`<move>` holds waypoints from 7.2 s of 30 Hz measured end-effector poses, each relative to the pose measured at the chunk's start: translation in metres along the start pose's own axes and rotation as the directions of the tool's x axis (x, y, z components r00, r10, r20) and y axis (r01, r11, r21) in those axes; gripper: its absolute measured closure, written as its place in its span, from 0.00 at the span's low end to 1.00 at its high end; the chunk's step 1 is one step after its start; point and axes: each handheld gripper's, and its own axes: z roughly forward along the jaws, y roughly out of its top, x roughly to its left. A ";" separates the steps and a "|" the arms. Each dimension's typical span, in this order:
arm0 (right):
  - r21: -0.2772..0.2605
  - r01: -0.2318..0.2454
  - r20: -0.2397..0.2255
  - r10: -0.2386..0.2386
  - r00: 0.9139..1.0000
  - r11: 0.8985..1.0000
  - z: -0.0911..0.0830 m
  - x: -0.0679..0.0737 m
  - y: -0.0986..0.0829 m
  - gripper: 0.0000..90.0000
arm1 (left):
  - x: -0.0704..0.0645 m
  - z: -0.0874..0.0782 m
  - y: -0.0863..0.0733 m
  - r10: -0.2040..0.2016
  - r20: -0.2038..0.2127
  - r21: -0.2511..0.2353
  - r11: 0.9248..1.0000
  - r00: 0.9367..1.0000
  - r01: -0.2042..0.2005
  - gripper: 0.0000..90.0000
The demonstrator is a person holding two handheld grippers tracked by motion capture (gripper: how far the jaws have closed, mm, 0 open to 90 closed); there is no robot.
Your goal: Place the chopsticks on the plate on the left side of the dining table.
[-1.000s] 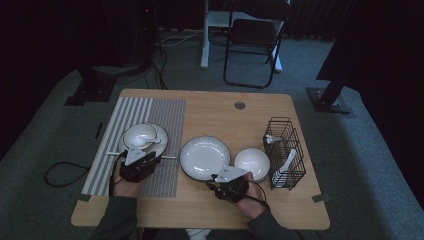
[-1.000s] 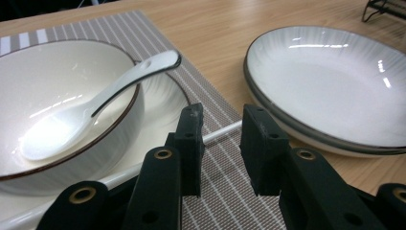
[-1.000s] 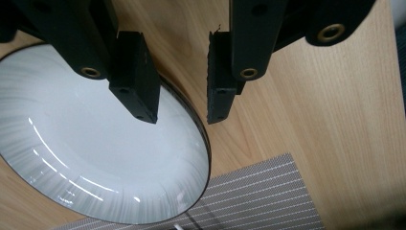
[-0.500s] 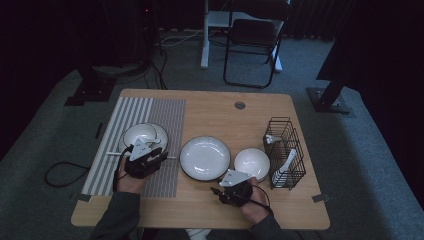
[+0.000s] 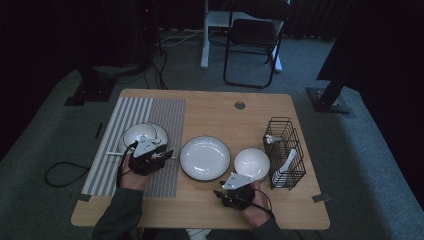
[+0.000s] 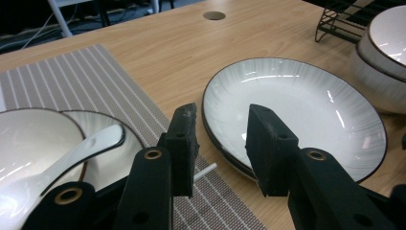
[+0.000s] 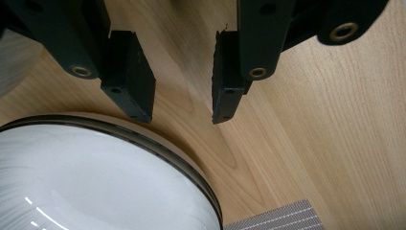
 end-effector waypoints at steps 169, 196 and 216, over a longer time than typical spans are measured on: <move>0.002 -0.087 -0.036 0.087 0.996 0.996 0.007 -0.005 -0.021 0.61 | -0.097 0.084 0.127 0.243 0.279 -0.095 0.970 0.929 -0.225 0.69; -0.002 -0.100 -0.031 0.099 0.995 0.995 0.004 -0.006 -0.025 0.61 | -0.113 0.093 0.139 0.276 0.303 -0.101 0.961 0.912 -0.257 0.69; -0.004 -0.112 -0.031 0.112 0.993 0.994 0.001 -0.007 -0.027 0.60 | -0.128 0.105 0.151 0.301 0.327 -0.103 0.954 0.896 -0.283 0.69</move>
